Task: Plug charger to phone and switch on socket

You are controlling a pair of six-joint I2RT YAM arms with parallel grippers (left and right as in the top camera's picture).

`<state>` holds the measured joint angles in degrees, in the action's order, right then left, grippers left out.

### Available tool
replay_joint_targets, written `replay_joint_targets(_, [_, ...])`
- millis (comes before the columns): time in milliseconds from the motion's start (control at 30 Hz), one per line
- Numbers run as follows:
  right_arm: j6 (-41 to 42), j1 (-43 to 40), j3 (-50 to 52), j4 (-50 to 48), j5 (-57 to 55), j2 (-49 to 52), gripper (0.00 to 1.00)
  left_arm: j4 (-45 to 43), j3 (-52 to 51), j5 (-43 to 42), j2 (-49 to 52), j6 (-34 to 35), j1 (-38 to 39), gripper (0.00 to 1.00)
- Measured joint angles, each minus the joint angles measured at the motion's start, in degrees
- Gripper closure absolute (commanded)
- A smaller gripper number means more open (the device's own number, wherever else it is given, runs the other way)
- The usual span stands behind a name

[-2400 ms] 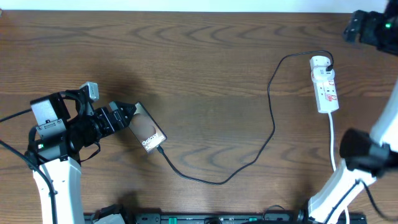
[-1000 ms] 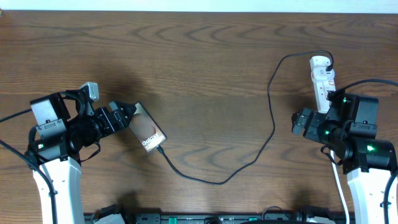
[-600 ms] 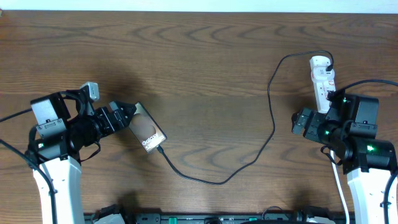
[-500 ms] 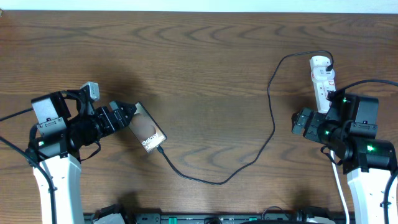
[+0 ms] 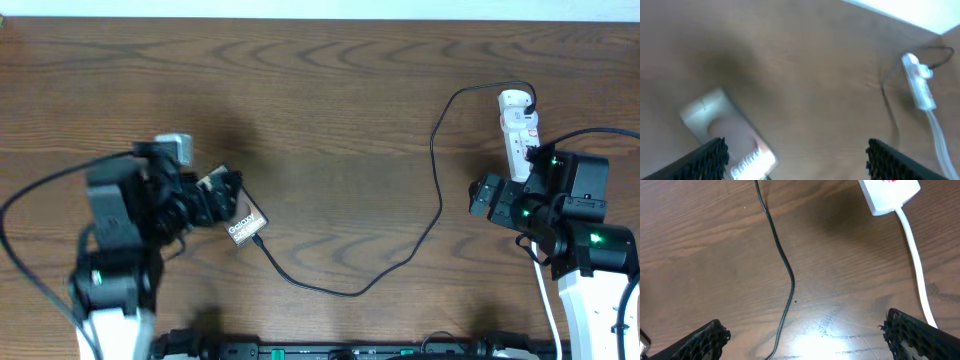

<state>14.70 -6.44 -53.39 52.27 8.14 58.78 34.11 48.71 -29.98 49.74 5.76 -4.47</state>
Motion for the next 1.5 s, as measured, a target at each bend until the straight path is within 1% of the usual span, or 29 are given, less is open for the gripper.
replay_joint_targets(67, [0.0, 0.0, 0.0, 0.1, 0.0, 0.0, 0.01, -4.1, -2.3, 6.9, -8.3, 0.0, 6.3, 0.14])
replay_joint_targets(167, [0.0, 0.0, 0.0, 0.1, 0.0, 0.1, 0.01, -8.7, -5.6, 12.5, -18.4, -0.1, 9.6, 0.13])
replay_joint_targets(367, [0.0, 0.0, 0.0, 0.1, 0.0, 0.1, 0.01, -18.6, -14.4, 16.6, -33.9, -1.8, 9.4, 0.14])
replay_joint_targets(533, [0.0, 0.0, 0.0, 0.1, 0.0, 0.1, 0.01, -32.5, -29.1, 17.7, -44.4, -2.8, 6.3, 0.14])
replay_joint_targets(633, [0.0, 0.0, 0.0, 0.1, 0.0, 0.1, 0.01, -42.4, -38.5, 17.5, -48.7, -3.0, 3.9, 0.14])
replay_joint_targets(733, [0.0, 0.0, 0.1, 0.1, 0.0, 0.1, 0.01, -50.9, -45.1, 16.6, -49.1, -3.1, 2.6, 0.14])
replay_joint_targets(800, [0.0, 0.0, 0.1, 0.1, 0.0, 0.1, 0.01, -48.9, -48.4, 16.4, -49.1, -3.4, 2.3, 0.14])
replay_joint_targets(933, [0.0, 0.0, 0.1, 0.1, 0.0, 0.1, 0.01, -42.7, -48.4, 16.2, -49.2, -5.4, 2.2, 0.14])
replay_joint_targets(1000, [0.0, 0.0, 0.1, 0.1, 0.0, 0.1, 0.01, -37.0, -48.4, 16.2, -49.2, -5.9, 2.1, 0.14])
replay_joint_targets(1033, [0.0, 0.0, 0.1, 0.1, 0.0, 0.1, 0.01, -35.7, -48.4, 16.2, -49.2, -6.1, 2.0, 0.14])
replay_joint_targets(1133, [0.0, 0.0, 0.1, 0.1, 0.0, 0.1, 0.01, -34.3, -48.2, 16.4, -49.2, -6.3, 1.9, 0.14])
replay_joint_targets(1500, [0.0, 0.0, 0.1, 0.1, 0.0, 0.1, 0.01, -34.1, -48.1, 16.6, -49.2, -6.3, 1.9, 0.14])
